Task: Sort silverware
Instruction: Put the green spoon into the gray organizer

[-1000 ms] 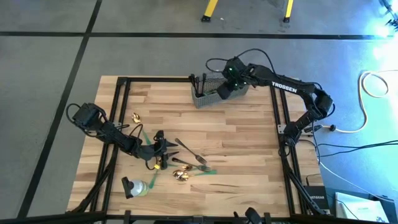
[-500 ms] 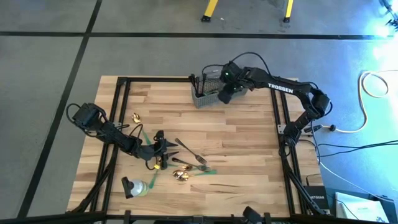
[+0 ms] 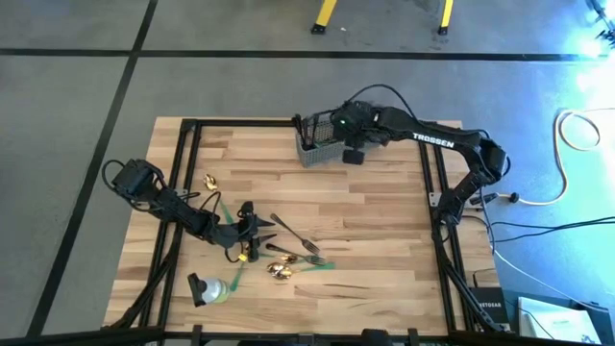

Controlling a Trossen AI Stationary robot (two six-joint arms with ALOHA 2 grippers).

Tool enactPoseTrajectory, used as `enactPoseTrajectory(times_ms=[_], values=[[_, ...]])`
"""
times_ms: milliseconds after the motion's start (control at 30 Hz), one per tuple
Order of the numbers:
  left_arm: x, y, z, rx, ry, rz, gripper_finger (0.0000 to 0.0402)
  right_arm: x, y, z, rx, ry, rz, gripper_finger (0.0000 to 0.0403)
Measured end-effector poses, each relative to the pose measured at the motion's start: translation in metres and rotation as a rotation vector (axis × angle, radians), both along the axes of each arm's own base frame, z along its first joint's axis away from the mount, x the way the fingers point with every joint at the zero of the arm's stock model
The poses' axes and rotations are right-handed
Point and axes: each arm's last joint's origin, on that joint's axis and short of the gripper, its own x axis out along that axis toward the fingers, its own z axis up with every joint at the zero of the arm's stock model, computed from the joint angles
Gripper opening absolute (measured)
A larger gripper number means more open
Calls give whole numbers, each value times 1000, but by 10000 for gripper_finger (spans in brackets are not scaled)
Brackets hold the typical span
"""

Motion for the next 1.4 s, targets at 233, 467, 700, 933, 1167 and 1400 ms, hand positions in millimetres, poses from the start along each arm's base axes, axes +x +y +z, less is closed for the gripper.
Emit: enactPoseTrajectory(times_ms=[233, 467, 700, 933, 1167, 1400], values=[[0, 0, 1, 5, -5, -3, 141, 3, -15, -30, 80, 151, 21, 76], [0, 0, 0, 3, 5, 0, 141, 12, -20, -42, 44, 184, 55, 76], [-1, 1, -3, 4, 32, 6, 141, 7, -18, -27, 147, 40, -39, 76], [-2, 1, -3, 0, 34, 8, 141, 6, -37, 1, 339, -240, -243, 76], [-2, 1, -3, -5, 33, 10, 141, 1, -50, -7, 360, -190, -304, 76], [-1, 1, -3, -3, 29, 8, 141, -2, -57, -18, 282, -50, -225, 76]])
